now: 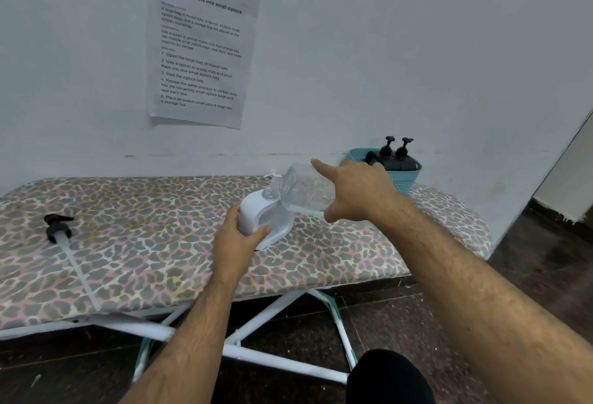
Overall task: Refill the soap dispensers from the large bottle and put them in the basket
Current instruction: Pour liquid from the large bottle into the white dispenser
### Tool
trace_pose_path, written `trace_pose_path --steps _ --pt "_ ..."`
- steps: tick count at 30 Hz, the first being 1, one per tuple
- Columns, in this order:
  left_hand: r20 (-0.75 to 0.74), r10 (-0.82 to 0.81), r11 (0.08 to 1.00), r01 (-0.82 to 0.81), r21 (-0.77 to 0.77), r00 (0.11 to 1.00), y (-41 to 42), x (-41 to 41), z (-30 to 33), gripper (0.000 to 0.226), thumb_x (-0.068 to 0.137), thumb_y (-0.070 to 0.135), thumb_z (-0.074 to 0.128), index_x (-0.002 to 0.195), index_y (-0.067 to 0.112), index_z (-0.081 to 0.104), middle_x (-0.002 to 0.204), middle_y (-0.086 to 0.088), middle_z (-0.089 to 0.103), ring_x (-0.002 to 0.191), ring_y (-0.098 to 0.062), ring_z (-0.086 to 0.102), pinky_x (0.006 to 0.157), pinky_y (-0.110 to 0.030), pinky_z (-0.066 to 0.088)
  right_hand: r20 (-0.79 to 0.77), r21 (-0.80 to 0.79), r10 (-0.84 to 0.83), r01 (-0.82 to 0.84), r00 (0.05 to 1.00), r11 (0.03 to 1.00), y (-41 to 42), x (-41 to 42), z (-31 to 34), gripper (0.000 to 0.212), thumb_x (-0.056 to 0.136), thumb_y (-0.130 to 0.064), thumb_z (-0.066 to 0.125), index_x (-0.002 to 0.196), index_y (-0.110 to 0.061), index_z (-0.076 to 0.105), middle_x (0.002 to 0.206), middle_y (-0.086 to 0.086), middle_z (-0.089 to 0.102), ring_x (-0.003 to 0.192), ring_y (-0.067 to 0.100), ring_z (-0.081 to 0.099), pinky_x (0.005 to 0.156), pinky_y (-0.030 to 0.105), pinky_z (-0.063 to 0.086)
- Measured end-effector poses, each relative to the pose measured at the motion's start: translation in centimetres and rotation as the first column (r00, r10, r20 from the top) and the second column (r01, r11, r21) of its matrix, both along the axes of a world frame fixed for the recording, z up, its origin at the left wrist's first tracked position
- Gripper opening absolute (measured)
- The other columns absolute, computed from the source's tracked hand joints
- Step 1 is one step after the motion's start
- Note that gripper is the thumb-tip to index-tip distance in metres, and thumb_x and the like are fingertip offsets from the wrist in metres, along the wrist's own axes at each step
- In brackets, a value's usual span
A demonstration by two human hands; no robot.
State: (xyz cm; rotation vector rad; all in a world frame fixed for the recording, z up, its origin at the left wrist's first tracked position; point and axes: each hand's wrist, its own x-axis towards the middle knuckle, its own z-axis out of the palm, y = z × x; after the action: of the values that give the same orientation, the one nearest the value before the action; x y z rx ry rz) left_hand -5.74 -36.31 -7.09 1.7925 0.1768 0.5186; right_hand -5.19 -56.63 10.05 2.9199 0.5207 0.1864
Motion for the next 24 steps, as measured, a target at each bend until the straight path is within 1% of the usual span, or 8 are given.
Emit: trace_pose_path --steps 4,8,12,15,19,24 --pt "0.003 -0.007 1.0 0.008 -0.004 1.0 0.03 0.01 -0.01 0.063 0.076 0.025 0.084 0.131 0.027 0.053 0.116 0.005 0.065 0.101 -0.014 0.065 0.079 -0.035 0.058 0.004 -0.004 -0.001 0.001 1.0 1.0 0.01 0.03 0.0 0.1 0.078 -0.051 0.072 0.156 -0.041 0.01 0.096 -0.002 0.044 0.105 0.023 0.058 0.1 0.049 0.04" --pt "0.003 -0.006 1.0 0.006 0.002 1.0 0.16 0.17 -0.22 0.063 0.075 0.027 0.085 0.13 0.028 0.054 0.116 0.005 0.066 0.102 -0.016 0.066 0.082 -0.043 0.059 0.0 -0.005 -0.002 0.002 1.0 1.0 0.05 0.12 -0.04 0.1 0.078 -0.052 0.072 0.156 -0.041 0.01 0.097 -0.002 0.044 0.106 0.023 0.057 0.101 0.05 0.041" --pt "0.002 -0.001 1.0 0.001 0.01 1.0 0.15 0.26 -0.26 0.065 0.075 0.027 0.085 0.131 0.029 0.053 0.118 0.005 0.066 0.103 -0.017 0.065 0.084 -0.045 0.059 0.008 -0.01 -0.003 0.003 1.0 1.0 0.02 0.08 -0.01 0.1 0.078 -0.052 0.072 0.156 -0.041 0.01 0.097 -0.001 0.044 0.106 0.024 0.057 0.101 0.05 0.041" --pt "0.003 0.001 1.0 -0.001 0.013 1.0 0.15 0.31 -0.28 0.066 0.075 0.026 0.084 0.133 0.028 0.052 0.119 0.005 0.065 0.103 -0.017 0.065 0.083 -0.043 0.059 0.013 -0.008 -0.005 0.005 1.0 1.0 -0.02 0.19 -0.1 0.101 0.078 -0.052 0.073 0.156 -0.041 0.009 0.102 0.0 0.05 0.107 0.024 0.057 0.101 0.05 0.041" --pt "0.0 -0.004 1.0 0.004 0.008 1.0 0.18 0.33 -0.36 0.066 0.076 0.026 0.084 0.133 0.027 0.052 0.116 0.005 0.066 0.102 -0.017 0.065 0.081 -0.04 0.059 0.021 -0.007 -0.003 0.004 1.0 1.0 -0.09 0.32 -0.14 0.101 0.078 -0.051 0.073 0.156 -0.041 0.01 0.114 0.003 0.056 0.109 0.025 0.057 0.101 0.051 0.04" --pt "-0.001 -0.006 1.0 0.006 0.007 1.0 0.21 0.3 -0.39 0.064 0.076 0.027 0.084 0.132 0.028 0.053 0.113 0.006 0.066 0.099 -0.015 0.066 0.078 -0.039 0.059 0.021 0.003 -0.002 0.002 1.0 1.0 -0.04 0.23 -0.09 0.1 0.078 -0.05 0.073 0.156 -0.041 0.011 0.114 0.003 0.056 0.11 0.025 0.057 0.103 0.052 0.039"
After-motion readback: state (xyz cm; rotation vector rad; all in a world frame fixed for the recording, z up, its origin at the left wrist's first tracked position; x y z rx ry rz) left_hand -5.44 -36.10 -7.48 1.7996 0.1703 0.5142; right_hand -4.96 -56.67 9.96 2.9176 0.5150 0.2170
